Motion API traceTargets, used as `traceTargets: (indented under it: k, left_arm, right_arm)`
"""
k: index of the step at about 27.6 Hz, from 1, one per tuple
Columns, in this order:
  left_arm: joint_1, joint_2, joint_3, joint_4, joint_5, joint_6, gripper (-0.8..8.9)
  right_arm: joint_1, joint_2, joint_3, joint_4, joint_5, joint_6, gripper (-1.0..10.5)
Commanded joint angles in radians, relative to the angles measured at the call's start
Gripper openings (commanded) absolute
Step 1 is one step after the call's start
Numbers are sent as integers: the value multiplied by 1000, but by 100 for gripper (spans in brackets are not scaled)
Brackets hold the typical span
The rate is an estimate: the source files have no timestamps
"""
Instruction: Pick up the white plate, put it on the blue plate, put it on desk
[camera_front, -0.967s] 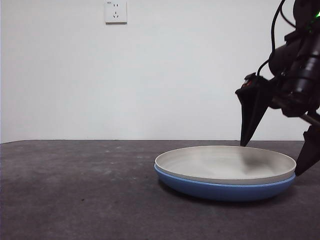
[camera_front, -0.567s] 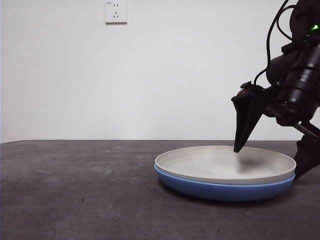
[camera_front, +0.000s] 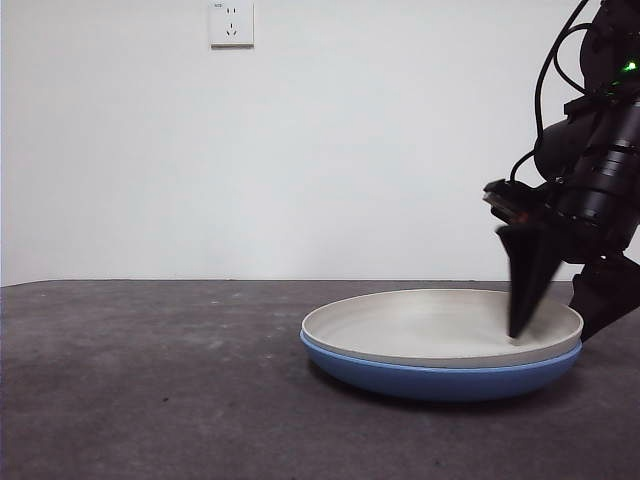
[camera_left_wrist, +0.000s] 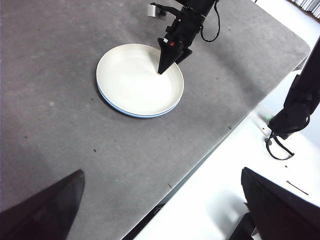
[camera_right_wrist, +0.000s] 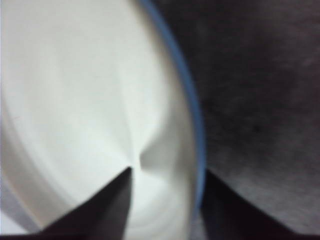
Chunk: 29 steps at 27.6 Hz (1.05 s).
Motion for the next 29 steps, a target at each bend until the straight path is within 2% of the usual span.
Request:
traceTargets:
  k: [1, 4, 9, 14, 19, 22, 29]
  left_arm:
    - [-6, 3, 11, 11, -3, -3, 501]
    - [-6, 3, 11, 11, -3, -3, 501]
    - [-6, 3, 11, 11, -3, -3, 501]
    - [-6, 3, 11, 14, -3, -2, 501]
    - [-6, 3, 11, 40, -3, -2, 501]
    - [-6, 3, 11, 50, -3, -2, 501]
    - [-6, 3, 11, 55, -3, -2, 501]
  right_arm:
    - [3, 21, 13, -2, 42, 15, 35]
    - [3, 21, 13, -5, 93, 17, 10]
    - [2, 13, 24, -10, 91, 16, 10]
    - [4, -11, 68, -45, 80, 20, 10]
    - [20, -13, 149, -120, 22, 24, 10]
    - [45, -13, 181, -125, -4, 42, 10]
    - [127, -11, 198, -75, -6, 121, 10]
